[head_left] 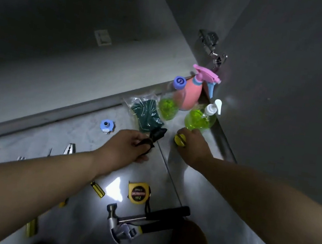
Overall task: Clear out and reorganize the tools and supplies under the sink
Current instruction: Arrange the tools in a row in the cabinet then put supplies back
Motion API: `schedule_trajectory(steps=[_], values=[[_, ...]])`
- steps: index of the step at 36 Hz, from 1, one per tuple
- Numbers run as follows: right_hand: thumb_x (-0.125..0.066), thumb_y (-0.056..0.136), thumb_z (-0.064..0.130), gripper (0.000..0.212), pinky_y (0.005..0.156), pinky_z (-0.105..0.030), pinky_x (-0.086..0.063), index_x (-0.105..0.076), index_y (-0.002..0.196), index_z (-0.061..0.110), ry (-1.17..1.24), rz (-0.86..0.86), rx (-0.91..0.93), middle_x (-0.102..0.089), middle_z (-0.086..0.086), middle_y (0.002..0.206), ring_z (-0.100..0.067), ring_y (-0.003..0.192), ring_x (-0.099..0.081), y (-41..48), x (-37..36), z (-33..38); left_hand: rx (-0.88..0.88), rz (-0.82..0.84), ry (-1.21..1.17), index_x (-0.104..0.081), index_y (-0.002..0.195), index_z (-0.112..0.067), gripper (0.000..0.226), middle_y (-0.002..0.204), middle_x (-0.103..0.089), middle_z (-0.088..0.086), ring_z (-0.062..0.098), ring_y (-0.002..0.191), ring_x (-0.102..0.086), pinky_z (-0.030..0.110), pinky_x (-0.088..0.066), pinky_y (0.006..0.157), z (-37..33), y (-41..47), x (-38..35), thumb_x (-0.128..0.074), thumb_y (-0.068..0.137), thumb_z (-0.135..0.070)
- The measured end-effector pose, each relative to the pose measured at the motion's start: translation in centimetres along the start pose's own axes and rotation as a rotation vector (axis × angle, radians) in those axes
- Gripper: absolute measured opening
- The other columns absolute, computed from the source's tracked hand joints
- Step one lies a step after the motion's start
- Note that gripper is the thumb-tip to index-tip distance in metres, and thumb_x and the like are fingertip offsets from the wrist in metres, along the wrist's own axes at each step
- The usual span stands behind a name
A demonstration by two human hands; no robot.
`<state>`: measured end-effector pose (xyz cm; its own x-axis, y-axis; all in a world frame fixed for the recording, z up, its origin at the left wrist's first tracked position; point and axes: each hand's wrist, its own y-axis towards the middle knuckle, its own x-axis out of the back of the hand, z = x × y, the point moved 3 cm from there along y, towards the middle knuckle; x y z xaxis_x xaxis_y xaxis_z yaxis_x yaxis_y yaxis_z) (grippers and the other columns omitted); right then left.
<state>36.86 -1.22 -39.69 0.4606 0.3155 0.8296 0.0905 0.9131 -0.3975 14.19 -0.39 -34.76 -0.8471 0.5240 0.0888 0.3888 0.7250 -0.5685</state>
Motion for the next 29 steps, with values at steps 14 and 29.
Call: schedule_trajectory(steps=[14, 29], values=[[-0.056, 0.082, -0.006, 0.042, 0.072, -0.023, -0.038, -0.052, 0.123, 0.001, 0.235, -0.084, -0.080, -0.046, -0.018, 0.123, -0.031, 0.097, -0.054, -1.4, -2.1, 0.9, 0.114, 0.005, -0.120, -0.068, 0.099, -0.009, 0.003, 0.089, -0.075, 0.010, 0.019, 0.075, -0.076, 0.036, -0.060, 0.075, 1.9, 2.6, -4.0, -0.066, 0.098, -0.008], [-0.068, 0.094, 0.017, 0.010, 0.063, -0.025, -0.044, -0.060, 0.089, 0.014, 1.118, 0.198, -0.352, -0.062, -0.010, 0.087, -0.016, 0.073, -0.056, -7.2, -2.2, 1.0, -0.039, -0.024, 0.236, -0.074, 0.090, -0.020, 0.012, 0.079, -0.075, -0.005, -0.008, 0.061, -0.064, 0.005, -0.044, 0.059, 2.6, 2.5, -5.1, -0.081, 0.083, -0.013]])
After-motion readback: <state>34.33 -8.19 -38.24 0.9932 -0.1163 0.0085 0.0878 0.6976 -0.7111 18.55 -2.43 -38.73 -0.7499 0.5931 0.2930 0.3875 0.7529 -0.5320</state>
